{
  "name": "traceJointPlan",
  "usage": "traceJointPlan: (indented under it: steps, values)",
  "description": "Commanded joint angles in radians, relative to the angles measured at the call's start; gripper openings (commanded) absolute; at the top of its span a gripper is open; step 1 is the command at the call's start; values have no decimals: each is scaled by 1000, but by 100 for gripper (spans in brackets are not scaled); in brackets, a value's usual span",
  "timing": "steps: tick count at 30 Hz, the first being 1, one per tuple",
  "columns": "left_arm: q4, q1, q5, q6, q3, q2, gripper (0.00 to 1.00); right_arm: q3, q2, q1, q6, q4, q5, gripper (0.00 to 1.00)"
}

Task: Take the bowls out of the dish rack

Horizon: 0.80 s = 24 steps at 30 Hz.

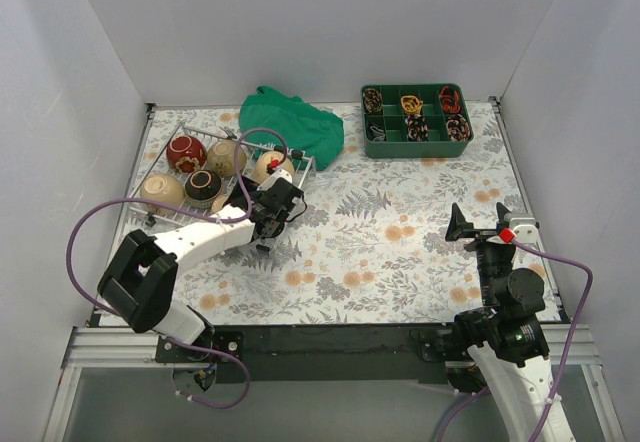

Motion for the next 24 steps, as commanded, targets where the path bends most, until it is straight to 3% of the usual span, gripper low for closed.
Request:
traceJointPlan:
  steps: [1, 4, 10, 15, 24]
  values:
    - [17, -7, 5, -42, 47, -77, 24, -8, -203, 4, -5, 36, 11, 99]
    - [20, -7, -11, -46, 53, -88, 17, -7, -203, 5, -9, 36, -4, 99]
    - [37, -7, -20, -40, 70, -118, 13, -8, -199, 4, -16, 36, -64, 98]
    - [51, 2, -37, -37, 83, -120, 0, -4, -174, 4, -22, 37, -133, 99]
    - [23, 58, -11, -61, 151, -112, 0, 68, -20, 4, 7, 36, -387, 98]
